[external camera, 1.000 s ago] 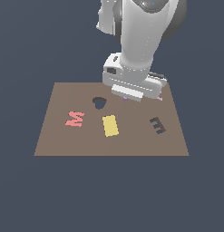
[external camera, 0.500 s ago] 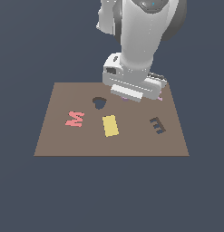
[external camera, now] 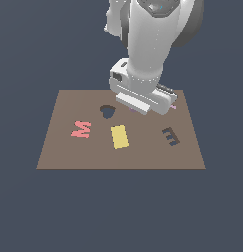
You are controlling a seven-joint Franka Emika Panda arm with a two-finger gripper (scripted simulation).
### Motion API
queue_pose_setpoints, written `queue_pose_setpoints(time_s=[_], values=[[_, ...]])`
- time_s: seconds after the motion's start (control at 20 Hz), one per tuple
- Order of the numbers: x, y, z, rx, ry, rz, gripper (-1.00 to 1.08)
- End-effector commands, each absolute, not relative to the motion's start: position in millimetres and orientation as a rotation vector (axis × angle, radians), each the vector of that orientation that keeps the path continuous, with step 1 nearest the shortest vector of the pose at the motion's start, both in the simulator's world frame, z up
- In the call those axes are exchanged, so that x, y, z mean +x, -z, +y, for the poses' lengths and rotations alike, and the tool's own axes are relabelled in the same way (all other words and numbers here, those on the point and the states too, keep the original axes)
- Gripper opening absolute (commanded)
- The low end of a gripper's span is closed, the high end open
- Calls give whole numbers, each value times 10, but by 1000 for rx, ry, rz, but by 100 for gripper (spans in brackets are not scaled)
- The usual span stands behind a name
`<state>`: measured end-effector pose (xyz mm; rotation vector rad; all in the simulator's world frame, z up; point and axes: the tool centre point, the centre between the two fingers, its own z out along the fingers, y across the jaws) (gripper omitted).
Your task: Insert a designated object into the corresponding slot on a board.
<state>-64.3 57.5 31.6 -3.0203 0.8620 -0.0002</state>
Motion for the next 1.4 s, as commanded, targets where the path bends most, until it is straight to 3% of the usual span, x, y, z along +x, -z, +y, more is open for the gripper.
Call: queue_pose_setpoints(time_s=[0.0,0.7,1.35], values=[[-596,-323,538,-2988,1,967,-100],[-343,-364,97,-2558,2,1821,-100],[-379,-395,-346,-2000,2,2420,-100]])
